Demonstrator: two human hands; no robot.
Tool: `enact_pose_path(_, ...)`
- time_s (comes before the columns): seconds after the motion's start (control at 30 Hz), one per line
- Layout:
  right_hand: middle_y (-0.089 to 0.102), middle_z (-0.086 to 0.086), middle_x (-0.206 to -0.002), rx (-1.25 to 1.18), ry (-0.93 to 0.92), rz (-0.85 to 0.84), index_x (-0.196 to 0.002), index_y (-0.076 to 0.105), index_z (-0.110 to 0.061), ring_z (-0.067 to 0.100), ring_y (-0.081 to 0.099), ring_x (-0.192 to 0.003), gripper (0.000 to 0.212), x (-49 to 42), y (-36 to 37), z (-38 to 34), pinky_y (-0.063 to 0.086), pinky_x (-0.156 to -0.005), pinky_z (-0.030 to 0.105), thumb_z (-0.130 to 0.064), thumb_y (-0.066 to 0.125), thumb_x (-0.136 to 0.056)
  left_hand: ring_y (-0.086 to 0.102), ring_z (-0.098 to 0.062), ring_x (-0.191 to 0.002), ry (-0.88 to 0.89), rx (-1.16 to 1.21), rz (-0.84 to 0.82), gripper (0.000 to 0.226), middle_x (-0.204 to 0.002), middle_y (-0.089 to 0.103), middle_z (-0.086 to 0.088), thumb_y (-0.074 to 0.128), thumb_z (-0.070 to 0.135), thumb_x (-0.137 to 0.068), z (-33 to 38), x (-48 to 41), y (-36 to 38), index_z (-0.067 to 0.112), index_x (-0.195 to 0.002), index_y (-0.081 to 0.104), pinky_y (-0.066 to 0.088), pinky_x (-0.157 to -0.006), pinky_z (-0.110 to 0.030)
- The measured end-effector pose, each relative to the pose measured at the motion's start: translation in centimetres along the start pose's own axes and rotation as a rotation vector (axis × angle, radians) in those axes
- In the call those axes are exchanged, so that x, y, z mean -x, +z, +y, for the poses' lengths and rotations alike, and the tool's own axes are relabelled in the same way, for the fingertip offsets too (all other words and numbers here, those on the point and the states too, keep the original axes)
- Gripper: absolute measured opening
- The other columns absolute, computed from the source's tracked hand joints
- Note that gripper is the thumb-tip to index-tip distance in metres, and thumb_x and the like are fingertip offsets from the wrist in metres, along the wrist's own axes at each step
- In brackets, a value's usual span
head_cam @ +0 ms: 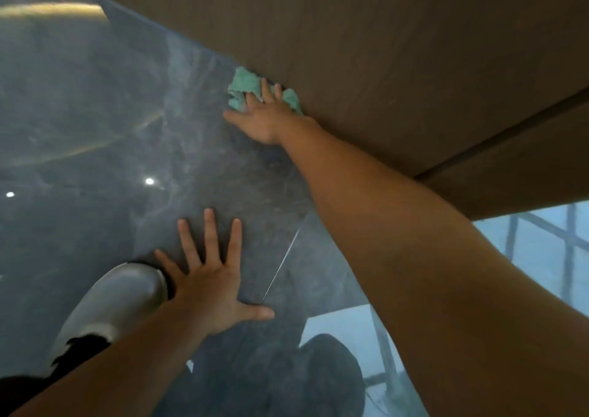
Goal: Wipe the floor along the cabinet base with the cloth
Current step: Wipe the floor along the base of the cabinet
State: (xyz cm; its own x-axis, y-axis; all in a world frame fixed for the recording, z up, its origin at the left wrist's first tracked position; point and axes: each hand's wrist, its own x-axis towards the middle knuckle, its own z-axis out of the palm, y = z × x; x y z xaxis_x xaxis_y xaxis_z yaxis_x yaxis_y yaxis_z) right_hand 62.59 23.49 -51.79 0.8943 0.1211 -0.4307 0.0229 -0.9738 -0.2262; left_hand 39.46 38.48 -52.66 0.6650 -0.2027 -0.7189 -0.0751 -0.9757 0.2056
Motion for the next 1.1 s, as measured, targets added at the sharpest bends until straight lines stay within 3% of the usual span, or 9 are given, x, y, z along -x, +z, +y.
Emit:
enact_pose_path(0.17, -0.006, 0.014, -0.164, 0.089, -0.065, 0.160, -0.153, 0.018, -0.020, 0.036, -0.011, -0.148, 0.089, 9.8, 4.4, 0.9, 0.002, -0.119, 0.052, -0.072, 0.040, -0.084, -0.064, -0.042, -0.116, 0.023, -0.012, -0.001, 0.157, -0.137, -0.064, -0.007, 0.032, 0.105, -0.017, 0.0, 0.0, 0.0, 0.035, -0.130, -0.052, -0.023, -0.093, -0.080)
enact_pose_path(0.27, -0.013, 0.015, -0.162, 0.045, -0.086, 0.060, -0.152, 0.016, -0.023, 0.039, -0.019, -0.145, 0.093, 20.0, 8.8, 1.2, 0.000, -0.115, 0.059, -0.077, 0.034, -0.080, -0.065, -0.041, -0.114, 0.000, -0.016, -0.037, 0.157, -0.136, -0.065, -0.007, 0.041, 0.102, -0.023, 0.2, 0.3, -0.5, 0.036, -0.131, -0.051, -0.028, -0.089, -0.076)
enact_pose_path(0.37, -0.016, 0.010, -0.162, 0.015, -0.058, -0.070, -0.151, 0.016, -0.029, 0.037, -0.022, -0.145, 0.092, 25.4, 10.4, 1.1, -0.004, -0.114, 0.059, -0.080, 0.032, -0.076, -0.068, -0.041, -0.106, -0.016, -0.013, -0.057, 0.152, -0.131, -0.069, -0.005, 0.054, 0.094, -0.035, 0.6, 1.0, -1.4, 0.038, -0.123, -0.056, -0.022, -0.096, -0.081)
enact_pose_path(0.5, -0.020, 0.010, -0.162, 0.041, -0.025, -0.123, -0.151, 0.014, -0.030, 0.038, -0.023, -0.145, 0.086, 23.4, 8.9, 1.1, -0.003, -0.116, 0.059, -0.075, 0.038, -0.082, -0.069, -0.039, -0.105, 0.007, -0.013, -0.074, 0.153, -0.129, -0.070, -0.006, 0.051, 0.099, -0.031, 0.4, 1.1, -1.4, 0.038, -0.122, -0.057, -0.020, -0.097, -0.082)
enact_pose_path(0.63, -0.011, 0.012, -0.163, 0.081, 0.028, -0.058, -0.152, 0.016, -0.028, 0.040, -0.014, -0.146, 0.080, 14.0, 5.4, 1.8, 0.002, -0.117, 0.056, -0.067, 0.040, -0.087, -0.067, -0.040, -0.110, 0.027, 0.010, -0.050, 0.154, -0.132, -0.068, -0.006, 0.043, 0.102, -0.025, 0.0, 1.0, -1.1, 0.038, -0.125, -0.055, -0.021, -0.094, -0.082)
enact_pose_path(0.77, -0.007, 0.014, -0.163, -0.009, 0.102, -0.023, -0.154, 0.012, -0.028, 0.043, -0.014, -0.145, 0.085, 8.2, 3.7, 0.7, -0.005, -0.117, 0.054, -0.069, 0.041, -0.086, -0.065, -0.042, -0.112, 0.019, 0.005, -0.047, 0.157, -0.135, -0.066, -0.005, 0.036, 0.105, -0.018, 0.0, 0.4, -1.1, 0.037, -0.131, -0.049, -0.019, -0.093, -0.084)
enact_pose_path(0.9, 0.002, 0.009, -0.164, 0.021, -0.033, 0.139, -0.150, 0.029, -0.029, 0.032, -0.005, -0.149, 0.071, 16.4, 7.6, 1.4, 0.005, -0.119, 0.053, -0.064, 0.041, -0.088, -0.064, -0.041, -0.112, 0.009, -0.009, -0.062, 0.156, -0.134, -0.066, -0.005, 0.041, 0.103, -0.023, 0.1, 0.7, -1.4, 0.038, -0.131, -0.050, -0.016, -0.097, -0.083)
enact_pose_path(1.1, 0.006, 0.007, -0.164, 0.242, -0.290, -0.084, -0.141, 0.042, -0.034, 0.028, 0.003, -0.150, 0.060, 29.0, 10.2, 12.1, 0.013, -0.120, 0.050, -0.063, 0.034, -0.089, -0.060, -0.044, -0.118, -0.033, 0.009, -0.106, 0.156, -0.126, -0.072, -0.002, 0.050, 0.101, -0.024, 0.7, 1.4, -2.4, 0.041, -0.119, -0.059, -0.014, -0.100, -0.082)
